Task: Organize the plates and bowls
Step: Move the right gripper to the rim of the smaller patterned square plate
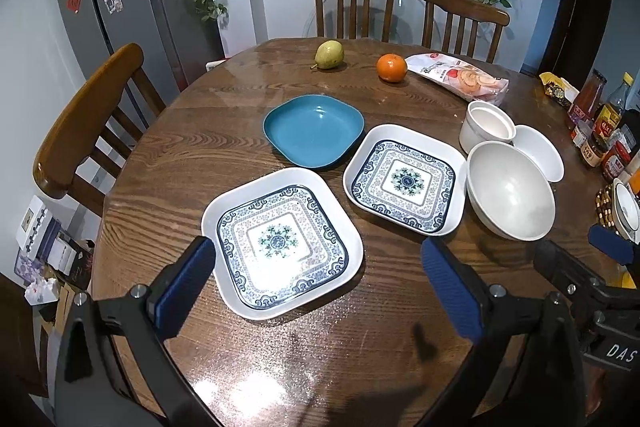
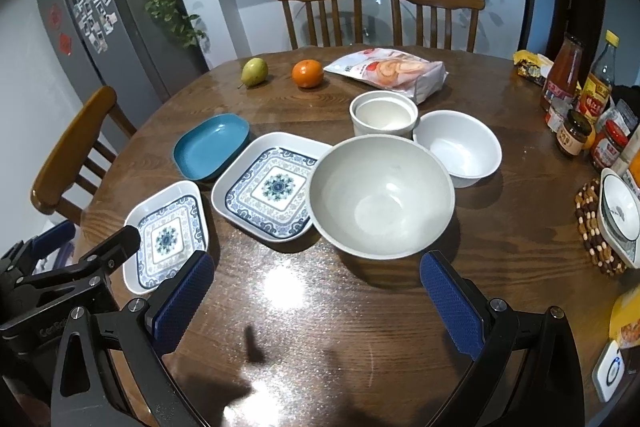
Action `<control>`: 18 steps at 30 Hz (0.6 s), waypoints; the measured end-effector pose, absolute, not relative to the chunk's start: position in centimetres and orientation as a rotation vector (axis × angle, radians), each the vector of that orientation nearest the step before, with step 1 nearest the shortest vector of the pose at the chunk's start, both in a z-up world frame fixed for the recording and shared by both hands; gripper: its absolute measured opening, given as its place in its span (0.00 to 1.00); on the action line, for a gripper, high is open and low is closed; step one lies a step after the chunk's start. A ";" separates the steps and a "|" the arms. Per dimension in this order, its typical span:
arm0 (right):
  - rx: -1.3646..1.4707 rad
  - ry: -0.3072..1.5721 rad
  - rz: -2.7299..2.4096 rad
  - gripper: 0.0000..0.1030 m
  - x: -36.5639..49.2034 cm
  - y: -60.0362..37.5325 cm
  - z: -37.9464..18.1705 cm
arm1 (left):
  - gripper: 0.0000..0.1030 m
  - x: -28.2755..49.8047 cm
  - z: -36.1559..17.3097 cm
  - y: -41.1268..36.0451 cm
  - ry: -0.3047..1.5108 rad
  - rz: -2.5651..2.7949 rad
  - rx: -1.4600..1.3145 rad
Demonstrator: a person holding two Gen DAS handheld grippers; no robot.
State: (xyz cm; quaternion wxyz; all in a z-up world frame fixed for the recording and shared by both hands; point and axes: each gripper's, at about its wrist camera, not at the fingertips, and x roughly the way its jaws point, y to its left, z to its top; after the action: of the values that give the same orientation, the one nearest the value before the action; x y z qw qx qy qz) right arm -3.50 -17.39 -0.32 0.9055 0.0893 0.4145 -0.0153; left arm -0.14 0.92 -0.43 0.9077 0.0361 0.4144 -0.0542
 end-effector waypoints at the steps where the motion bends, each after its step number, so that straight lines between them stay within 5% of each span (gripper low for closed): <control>1: 0.186 0.857 -0.027 1.00 -3.5 -17.3 -0.4 | 0.99 -0.1 -0.5 1.1 0.859 -0.115 0.069; 18: 0.235 0.938 0.107 1.00 -1.9 -13.9 -3.1 | 0.99 1.6 -3.6 5.1 0.968 -0.062 -0.012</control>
State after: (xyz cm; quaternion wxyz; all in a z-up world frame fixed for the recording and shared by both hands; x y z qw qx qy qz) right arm -1.88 -13.90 -3.13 0.8840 0.1127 0.4507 0.0513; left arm 1.57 5.11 -3.57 0.8846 -0.0057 0.4654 -0.0297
